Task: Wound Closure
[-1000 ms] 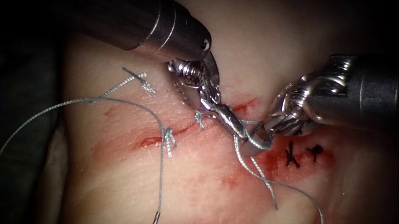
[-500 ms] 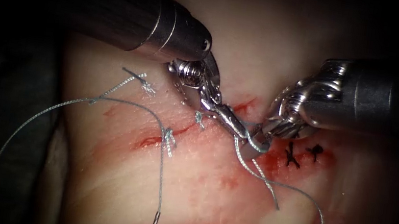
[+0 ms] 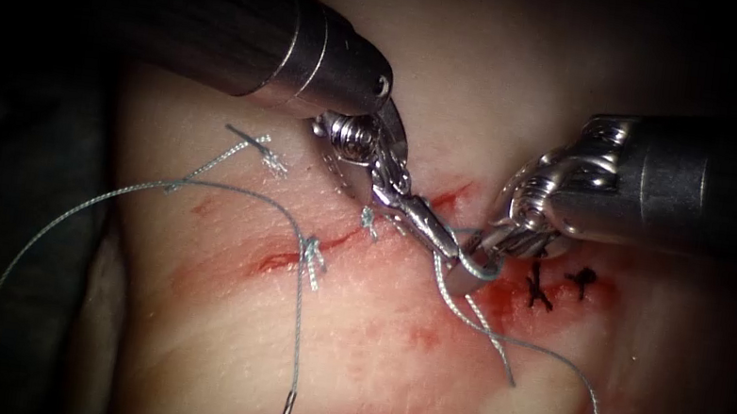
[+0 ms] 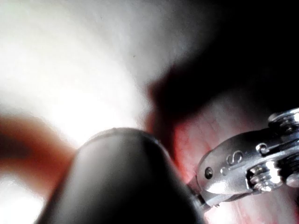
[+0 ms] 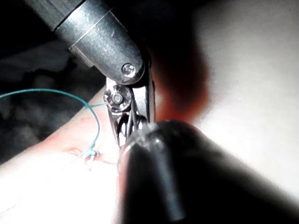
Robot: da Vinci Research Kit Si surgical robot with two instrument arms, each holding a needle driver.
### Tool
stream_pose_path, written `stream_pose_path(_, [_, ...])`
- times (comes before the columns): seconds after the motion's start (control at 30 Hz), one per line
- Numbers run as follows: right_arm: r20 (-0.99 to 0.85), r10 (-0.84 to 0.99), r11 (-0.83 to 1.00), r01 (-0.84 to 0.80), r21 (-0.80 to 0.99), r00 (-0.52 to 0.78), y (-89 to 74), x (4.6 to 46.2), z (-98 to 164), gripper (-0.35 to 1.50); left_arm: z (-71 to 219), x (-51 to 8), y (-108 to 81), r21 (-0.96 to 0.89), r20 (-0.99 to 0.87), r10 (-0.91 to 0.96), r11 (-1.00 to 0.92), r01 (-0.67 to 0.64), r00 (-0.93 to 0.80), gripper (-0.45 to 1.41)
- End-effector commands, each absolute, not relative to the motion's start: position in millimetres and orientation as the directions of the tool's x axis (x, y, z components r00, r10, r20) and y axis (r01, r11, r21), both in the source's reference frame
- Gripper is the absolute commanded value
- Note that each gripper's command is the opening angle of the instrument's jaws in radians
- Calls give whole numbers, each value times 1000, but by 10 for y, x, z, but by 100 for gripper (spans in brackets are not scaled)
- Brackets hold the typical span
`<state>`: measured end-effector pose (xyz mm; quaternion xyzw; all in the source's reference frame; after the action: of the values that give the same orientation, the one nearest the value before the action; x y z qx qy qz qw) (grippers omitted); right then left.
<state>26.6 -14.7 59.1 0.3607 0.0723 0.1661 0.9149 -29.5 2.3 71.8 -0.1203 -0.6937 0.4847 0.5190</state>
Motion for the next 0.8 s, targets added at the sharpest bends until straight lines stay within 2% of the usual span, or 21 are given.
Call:
stream_pose_path(0.03, [-14,356,684,-250,685,934,-147,276,593,-11,723,-300,24,-798,603,670,501,-335,-433,-45])
stream_pose_path(0.13, [-14,358,687,-253,681,934,-150,279,591,-25,722,-300,24,-798,603,670,501,-335,-433,-45])
stream_pose_path(0.3, [-13,359,686,-254,682,933,-155,284,586,-23,722,-300,23,-798,603,670,501,-335,-433,-45])
stream_pose_path(0.33, [-13,359,686,-254,682,933,-155,284,585,-35,722,-300,23,-798,603,669,501,-336,-435,-45])
stream_pose_path(0.8, [-77,477,743,-355,568,876,-99,278,564,-35,715,-290,11,-762,648,629,519,-389,-430,-45])
